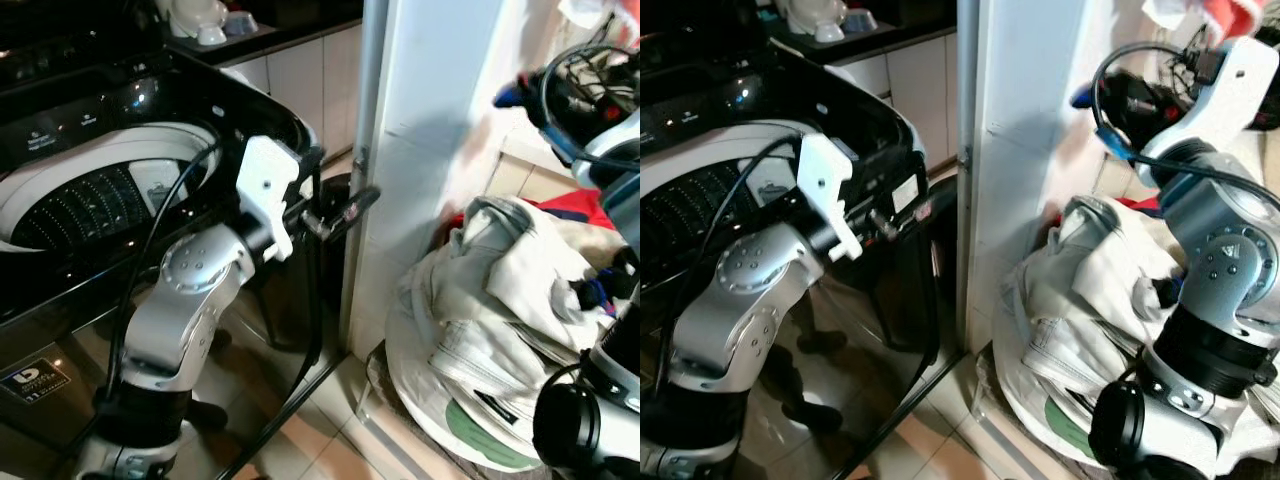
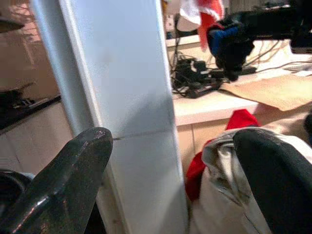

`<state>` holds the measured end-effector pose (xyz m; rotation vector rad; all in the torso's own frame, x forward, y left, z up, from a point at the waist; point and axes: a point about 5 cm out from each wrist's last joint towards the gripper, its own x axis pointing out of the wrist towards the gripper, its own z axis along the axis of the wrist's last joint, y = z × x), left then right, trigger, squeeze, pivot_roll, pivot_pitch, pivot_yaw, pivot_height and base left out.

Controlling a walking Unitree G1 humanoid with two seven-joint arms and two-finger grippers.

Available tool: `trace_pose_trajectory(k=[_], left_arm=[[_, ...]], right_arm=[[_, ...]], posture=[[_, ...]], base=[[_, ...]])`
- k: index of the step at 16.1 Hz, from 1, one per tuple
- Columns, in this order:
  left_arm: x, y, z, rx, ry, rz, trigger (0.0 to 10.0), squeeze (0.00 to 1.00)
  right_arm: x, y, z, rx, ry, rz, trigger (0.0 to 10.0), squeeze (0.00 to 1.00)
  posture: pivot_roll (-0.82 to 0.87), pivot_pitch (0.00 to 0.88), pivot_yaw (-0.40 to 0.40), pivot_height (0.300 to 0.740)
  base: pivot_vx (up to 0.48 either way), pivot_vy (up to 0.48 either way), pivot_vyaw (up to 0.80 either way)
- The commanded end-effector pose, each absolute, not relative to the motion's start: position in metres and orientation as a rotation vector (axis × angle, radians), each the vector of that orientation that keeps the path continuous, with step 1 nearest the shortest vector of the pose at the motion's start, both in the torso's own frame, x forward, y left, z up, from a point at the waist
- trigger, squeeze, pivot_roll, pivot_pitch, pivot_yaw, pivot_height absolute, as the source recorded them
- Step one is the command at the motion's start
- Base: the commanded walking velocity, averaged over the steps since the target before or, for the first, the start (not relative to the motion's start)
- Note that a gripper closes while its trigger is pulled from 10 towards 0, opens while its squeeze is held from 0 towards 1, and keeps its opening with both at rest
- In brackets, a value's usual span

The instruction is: Clothes washing

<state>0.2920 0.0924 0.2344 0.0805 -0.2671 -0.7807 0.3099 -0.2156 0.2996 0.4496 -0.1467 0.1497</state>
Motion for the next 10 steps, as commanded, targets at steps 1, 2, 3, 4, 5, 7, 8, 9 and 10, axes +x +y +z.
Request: trace_pose_trajectory(k=[1,2,3,4,5,7,8,9,10], left_arm=[[0.293,0.088,0.246,0.079,-0.315,-0.780,10.0,0.00],[0.293,0.084,0.251,0.065,-0.338,-0.788,10.0,0.00],[0.293,0.083,0.252,0.063,-0.340,-0.789,10.0,1.00],[0.297,0.076,0.259,0.037,-0.393,-0.776,10.0,1.00],[0.298,0.072,0.264,0.093,-0.449,-0.763,10.0,1.00],[0.297,0.070,0.266,0.149,-0.496,-0.749,10.0,1.00],[0.298,0.070,0.267,0.160,-0.510,-0.739,10.0,1.00],[0.300,0.072,0.269,0.174,-0.526,-0.708,10.0,1.00],[0.301,0.073,0.270,0.186,-0.534,-0.692,10.0,1.00]], right_arm=[[0.310,-0.210,0.306,0.540,-0.170,0.200,0.0,0.00],[0.313,-0.200,0.309,0.670,-0.190,0.259,0.0,0.00],[0.313,-0.199,0.310,0.686,-0.191,0.266,0.0,0.00],[0.317,-0.178,0.309,0.909,-0.177,0.389,0.0,0.00],[0.318,-0.162,0.308,1.094,-0.166,0.477,0.0,0.00],[0.318,-0.147,0.303,1.234,-0.126,0.546,0.0,0.00],[0.317,-0.139,0.301,1.300,-0.103,0.589,0.0,0.00],[0.313,-0.127,0.300,1.387,-0.070,0.667,0.0,0.00],[0.311,-0.123,0.301,1.402,-0.058,0.693,0.0,0.00]], posture=[[-0.09,0.000,0.015,0.740],[-0.09,0.000,0.015,0.740],[-0.09,0.000,0.015,0.740],[-0.09,0.000,0.007,0.740],[-0.09,0.000,0.007,0.740],[-0.09,0.000,-0.002,0.740],[-0.09,0.000,-0.011,0.740],[-0.09,0.000,-0.021,0.740],[-0.09,0.000,-0.021,0.740]], base=[[0.000,0.000,0.00],[0.000,0.000,0.00],[0.000,0.000,0.00],[0.000,0.000,0.00],[0.000,0.000,0.00],[0.000,0.000,0.00],[0.000,0.000,0.00],[0.000,0.000,0.00],[0.000,0.000,0.00]])
